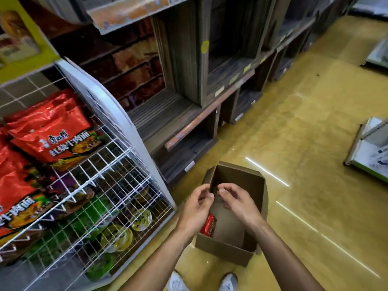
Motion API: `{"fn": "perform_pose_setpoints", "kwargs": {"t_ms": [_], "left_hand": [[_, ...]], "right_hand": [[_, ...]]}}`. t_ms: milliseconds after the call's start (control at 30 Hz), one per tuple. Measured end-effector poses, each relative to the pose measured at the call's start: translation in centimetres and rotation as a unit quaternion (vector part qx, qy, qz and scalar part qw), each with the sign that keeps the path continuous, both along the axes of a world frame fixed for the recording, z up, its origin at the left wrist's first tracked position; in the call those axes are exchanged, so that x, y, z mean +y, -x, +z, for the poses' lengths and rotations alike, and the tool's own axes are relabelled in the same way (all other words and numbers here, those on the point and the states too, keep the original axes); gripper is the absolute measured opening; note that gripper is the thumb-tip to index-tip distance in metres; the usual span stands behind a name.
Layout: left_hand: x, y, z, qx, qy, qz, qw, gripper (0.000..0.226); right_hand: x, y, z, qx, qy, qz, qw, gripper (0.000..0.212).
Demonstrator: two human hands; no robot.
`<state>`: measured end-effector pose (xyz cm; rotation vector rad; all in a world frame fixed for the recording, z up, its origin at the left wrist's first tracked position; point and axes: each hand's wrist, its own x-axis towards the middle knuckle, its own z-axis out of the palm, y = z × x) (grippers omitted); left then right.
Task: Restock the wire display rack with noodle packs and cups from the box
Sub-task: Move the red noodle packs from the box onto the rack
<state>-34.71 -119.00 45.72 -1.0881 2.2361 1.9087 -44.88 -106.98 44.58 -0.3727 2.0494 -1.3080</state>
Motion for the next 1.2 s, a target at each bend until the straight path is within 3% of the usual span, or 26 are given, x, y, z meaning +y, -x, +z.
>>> {"fn": "perform_pose_setpoints", "kwargs": {"t_ms": [267, 400, 667, 1200], "left_hand": [[5.1, 2.6, -4.3, -0.042, -0.016, 0.01, 0.999, 0.031], [6.4, 2.9, -6.4, -0.061, -0.028, 0.011, 0.998, 0.031], [7.0, 4.7, -13.0, -0.081, -0.051, -0.034, 0.995, 0.031], [5.0, 5.8, -37.5, -0.108, -0.093, -0.107, 0.984, 0.039]], "right_hand": [[5.4, 3.3, -4.6, -0.037, -0.036, 0.005, 0.999, 0.021], [6.7, 3.6, -6.6, -0.054, -0.048, -0.011, 0.997, 0.013], [8.8, 3.6, -12.5, -0.066, -0.088, -0.049, 0.993, 0.021], [8.0, 3.2, -35.4, -0.105, -0.127, -0.068, 0.984, 0.023]]}}
